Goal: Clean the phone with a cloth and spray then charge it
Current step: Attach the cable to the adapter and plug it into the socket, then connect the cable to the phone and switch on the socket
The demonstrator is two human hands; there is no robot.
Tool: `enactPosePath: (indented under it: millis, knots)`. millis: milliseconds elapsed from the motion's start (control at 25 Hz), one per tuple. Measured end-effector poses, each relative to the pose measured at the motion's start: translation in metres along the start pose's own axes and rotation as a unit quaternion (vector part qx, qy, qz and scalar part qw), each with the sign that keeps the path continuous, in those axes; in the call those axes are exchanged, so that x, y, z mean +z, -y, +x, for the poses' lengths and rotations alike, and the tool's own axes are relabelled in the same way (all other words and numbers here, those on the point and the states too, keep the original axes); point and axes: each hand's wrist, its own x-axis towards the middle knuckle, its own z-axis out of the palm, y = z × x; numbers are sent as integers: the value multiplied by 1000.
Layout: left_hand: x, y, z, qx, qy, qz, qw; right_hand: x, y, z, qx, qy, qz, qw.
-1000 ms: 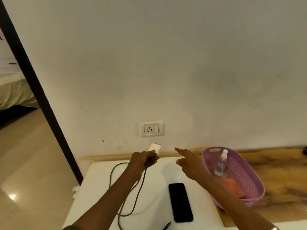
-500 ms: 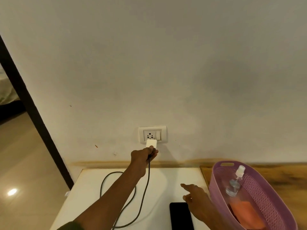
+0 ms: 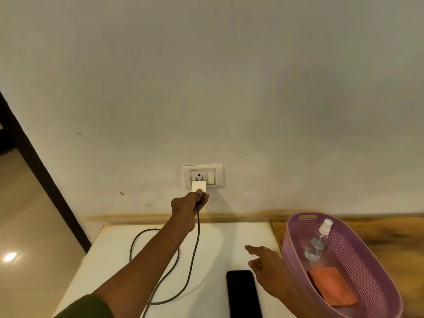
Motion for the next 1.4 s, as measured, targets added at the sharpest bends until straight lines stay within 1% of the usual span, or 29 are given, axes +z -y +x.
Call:
enactPosePath:
  millis: [200,320,440,520,600,720,840,920,960,1000,1040,1120,1160,1200,1240,1320,1360,1400]
  knots:
    - [3,-3,4,19,-16,14,1000,4,-2,-2,-5,-7,3,1000]
    - [11,-1,9,39,-38,28,998,11,-6,-2,15,-9,19,1000]
    - [19,-1,14,56,-71,44,995,19,-9,-1,12,-11,17,1000]
    - [24,-2,20,58,-76,56,994,25,-8,0,23,-17,39,999]
    - [25,-3,22,63,-84,62,993,30,-8,2,32,-32,32,998]
    - [22,-4,19,63,-81,73,992,36,-10,1,48,-32,5,998]
    - [16,-10,11,43,-52,81,994,41,-14,-8,68,-9,-28,997]
    - [9,-12,2,58,-50,125,989,43,-16,-14,79,1,-46,996]
    - [3,-11,-6,93,-65,175,978,44,-15,-18,84,2,-52,995]
    - [-5,-7,-16,150,-78,236,957,45,-13,-22,89,-1,-53,995]
    - [-16,1,-28,228,-80,287,927,47,-12,-26,94,-6,-53,994]
    - [-45,27,-60,382,-44,357,852,53,-6,-34,109,-12,-55,992]
    - [-62,44,-77,425,-16,398,813,57,-3,-38,119,-9,-62,991]
    - [-81,62,-91,439,15,449,778,62,0,-42,129,-8,-69,989]
    - [-101,83,-103,423,53,501,753,68,4,-45,140,-11,-79,987]
    - [-136,121,-116,343,147,583,722,78,13,-52,171,-22,-103,980]
    - [-148,137,-120,306,180,636,685,81,17,-55,186,-24,-118,975]
    - [-154,149,-126,276,194,691,639,84,20,-56,195,-23,-136,971]
